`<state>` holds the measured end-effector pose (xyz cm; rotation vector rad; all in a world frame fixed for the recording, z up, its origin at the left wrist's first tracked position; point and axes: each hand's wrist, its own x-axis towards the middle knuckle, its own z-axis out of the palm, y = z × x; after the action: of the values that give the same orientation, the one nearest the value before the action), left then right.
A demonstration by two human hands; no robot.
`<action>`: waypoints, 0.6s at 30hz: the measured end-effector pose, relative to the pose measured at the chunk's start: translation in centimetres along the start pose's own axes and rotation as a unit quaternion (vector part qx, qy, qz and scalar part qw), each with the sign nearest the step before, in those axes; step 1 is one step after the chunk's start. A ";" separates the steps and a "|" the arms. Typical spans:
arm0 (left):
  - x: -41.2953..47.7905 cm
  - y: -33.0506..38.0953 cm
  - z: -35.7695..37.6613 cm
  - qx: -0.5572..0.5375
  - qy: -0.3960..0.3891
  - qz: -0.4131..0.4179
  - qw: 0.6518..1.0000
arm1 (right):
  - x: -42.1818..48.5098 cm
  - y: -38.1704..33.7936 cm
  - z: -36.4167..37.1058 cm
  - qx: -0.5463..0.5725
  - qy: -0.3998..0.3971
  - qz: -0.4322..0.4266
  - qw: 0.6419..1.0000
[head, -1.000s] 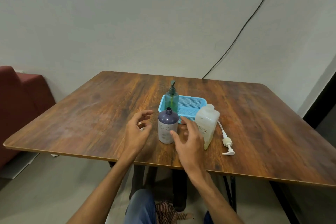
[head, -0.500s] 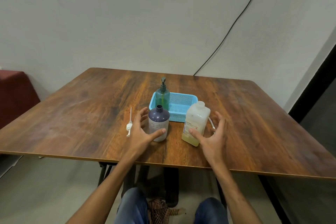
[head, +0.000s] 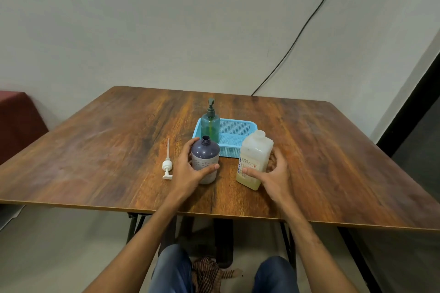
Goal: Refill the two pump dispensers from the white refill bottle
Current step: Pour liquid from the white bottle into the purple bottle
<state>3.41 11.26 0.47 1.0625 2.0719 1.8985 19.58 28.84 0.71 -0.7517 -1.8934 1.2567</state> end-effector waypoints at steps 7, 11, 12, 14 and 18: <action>-0.1 0.1 0.1 0.004 0.009 0.000 1.000 | 0.9 -3.4 -0.4 -0.068 0.004 -0.076 0.995; 0.0 0.3 0.3 0.013 0.010 0.009 1.000 | 1.8 -5.4 -0.9 -0.145 -0.003 -0.128 0.981; 0.1 0.4 0.3 0.014 0.008 0.010 1.000 | 2.0 -5.7 -1.1 -0.163 -0.005 -0.140 0.977; 0.2 0.6 0.3 0.012 0.006 0.011 1.000 | 2.5 -6.1 -1.3 -0.203 -0.007 -0.162 0.966; 0.4 0.7 0.3 0.012 0.006 0.021 1.000 | 3.1 -7.1 -1.7 -0.293 -0.002 -0.189 0.937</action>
<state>3.54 11.73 1.17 1.1107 2.0992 1.9084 18.73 29.69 8.58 -0.6236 -2.3052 0.4508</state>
